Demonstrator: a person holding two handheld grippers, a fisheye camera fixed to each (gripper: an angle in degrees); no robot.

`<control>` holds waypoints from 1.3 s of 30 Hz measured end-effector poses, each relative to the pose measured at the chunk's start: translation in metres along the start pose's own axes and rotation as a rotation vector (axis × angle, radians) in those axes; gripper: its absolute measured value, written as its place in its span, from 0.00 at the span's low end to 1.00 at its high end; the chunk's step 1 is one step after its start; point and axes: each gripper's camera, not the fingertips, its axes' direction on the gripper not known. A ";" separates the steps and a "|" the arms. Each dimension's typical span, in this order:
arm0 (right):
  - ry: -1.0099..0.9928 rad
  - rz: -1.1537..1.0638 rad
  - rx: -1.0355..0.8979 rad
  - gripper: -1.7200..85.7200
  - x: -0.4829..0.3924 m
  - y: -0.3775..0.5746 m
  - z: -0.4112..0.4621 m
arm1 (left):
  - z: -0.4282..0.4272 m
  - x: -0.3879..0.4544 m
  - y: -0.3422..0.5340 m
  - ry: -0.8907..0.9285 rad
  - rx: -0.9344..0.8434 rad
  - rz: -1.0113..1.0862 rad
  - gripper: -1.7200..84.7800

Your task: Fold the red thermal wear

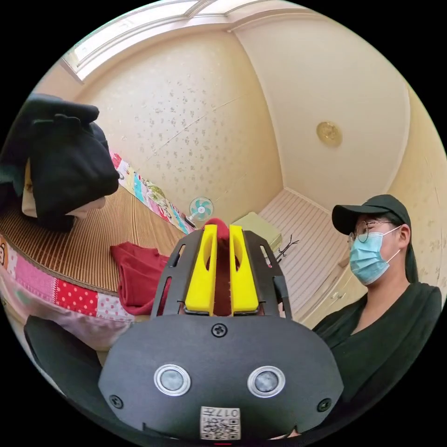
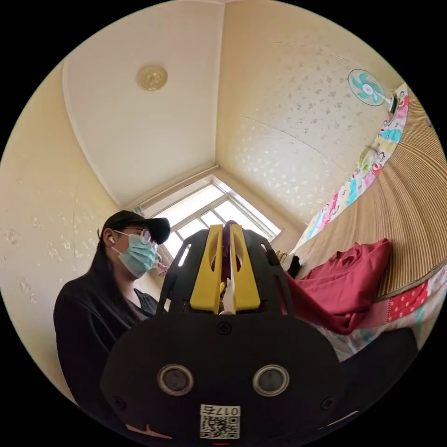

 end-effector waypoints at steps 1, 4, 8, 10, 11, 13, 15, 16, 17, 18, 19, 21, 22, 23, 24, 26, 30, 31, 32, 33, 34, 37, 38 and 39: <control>0.093 0.019 -0.020 0.14 0.014 -0.012 0.012 | 0.017 -0.011 0.001 -0.050 0.006 -0.048 0.08; 0.384 0.032 -0.045 0.07 0.053 -0.051 0.054 | 0.080 -0.049 -0.013 -0.132 0.002 -0.094 0.08; 0.832 0.106 -0.134 0.06 0.130 -0.103 0.137 | 0.192 -0.088 -0.046 -0.340 -0.207 -0.030 0.11; 0.981 0.179 -0.211 0.07 0.150 -0.109 0.171 | 0.209 -0.087 -0.047 -0.383 -0.239 -0.005 0.15; 1.024 0.105 -0.240 0.07 0.143 -0.103 0.194 | 0.208 -0.082 -0.039 -0.368 -0.224 0.013 0.17; 1.080 -0.068 -0.279 0.07 0.124 -0.082 0.229 | 0.199 -0.077 -0.019 -0.373 -0.208 0.043 0.17; 1.137 -0.219 -0.350 0.07 0.117 -0.052 0.263 | 0.186 -0.080 0.005 -0.425 -0.224 0.023 0.17; 1.163 -0.308 -0.431 0.07 0.123 -0.031 0.284 | 0.176 -0.086 0.023 -0.447 -0.239 -0.013 0.18; 1.218 -0.360 -0.539 0.07 0.139 -0.012 0.303 | 0.164 -0.095 0.043 -0.456 -0.245 -0.071 0.19; 1.262 -0.363 -0.595 0.07 0.151 -0.004 0.310 | 0.158 -0.099 0.053 -0.457 -0.249 -0.109 0.20; 1.393 -0.312 -0.686 0.05 0.183 0.010 0.319 | 0.146 -0.109 0.074 -0.471 -0.248 -0.191 0.21; 1.471 -0.227 -0.721 0.04 0.223 0.026 0.316 | 0.128 -0.119 0.104 -0.524 -0.223 -0.311 0.24; 1.420 -0.281 -0.594 0.04 0.217 0.031 0.304 | 0.118 -0.124 0.122 -0.561 -0.196 -0.364 0.26; 1.388 -0.248 -0.532 0.03 0.220 0.030 0.293 | 0.112 -0.128 0.138 -0.555 -0.175 -0.396 0.27; 1.367 -0.230 -0.513 0.03 0.221 0.029 0.289 | 0.112 -0.131 0.143 -0.534 -0.173 -0.407 0.27; 1.294 -0.153 -0.473 0.03 0.229 0.018 0.277 | 0.123 -0.147 0.152 -0.413 -0.206 -0.452 0.26; 1.275 -0.128 -0.508 0.02 0.241 0.007 0.279 | 0.136 -0.151 0.142 -0.327 -0.170 -0.483 0.16; 1.281 -0.131 -0.527 0.02 0.244 0.004 0.282 | 0.140 -0.139 0.135 -0.324 -0.154 -0.447 0.14; 1.281 -0.128 -0.540 0.02 0.247 0.002 0.283 | 0.150 -0.118 0.124 -0.304 -0.145 -0.362 0.12; 1.275 -0.125 -0.541 0.02 0.248 0.001 0.282 | 0.157 -0.106 0.120 -0.303 -0.150 -0.321 0.12; 1.257 -0.117 -0.533 0.02 0.250 -0.001 0.278 | 0.175 -0.080 0.110 -0.301 -0.171 -0.226 0.11; 1.188 -0.092 -0.512 0.02 0.252 -0.006 0.264 | 0.239 -0.013 0.096 -0.228 -0.276 0.029 0.11; 1.134 -0.064 -0.508 0.02 0.251 -0.012 0.255 | 0.266 0.012 0.098 -0.179 -0.329 0.139 0.11; 1.101 -0.046 -0.509 0.02 0.250 -0.015 0.250 | 0.279 0.024 0.101 -0.154 -0.355 0.190 0.11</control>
